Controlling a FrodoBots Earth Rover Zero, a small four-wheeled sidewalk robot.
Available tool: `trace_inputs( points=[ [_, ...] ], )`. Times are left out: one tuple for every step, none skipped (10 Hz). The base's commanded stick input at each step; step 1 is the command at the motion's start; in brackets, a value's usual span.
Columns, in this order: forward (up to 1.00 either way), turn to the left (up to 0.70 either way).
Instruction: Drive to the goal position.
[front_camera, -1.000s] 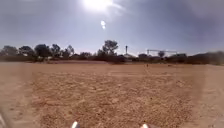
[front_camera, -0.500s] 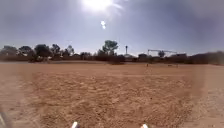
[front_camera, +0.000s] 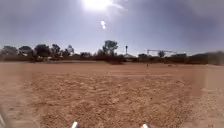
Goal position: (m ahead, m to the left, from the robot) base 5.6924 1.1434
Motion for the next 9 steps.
trace_inputs(
  points=[
    [0.45, 0.00],
    [0.45, 0.00],
    [0.45, 0.00],
    [0.45, 0.00],
    [0.45, 0.00],
    [0.45, 0.00],
    [0.45, 0.00],
    [0.45, 0.00],
    [0.45, 0.00]
  ],
)
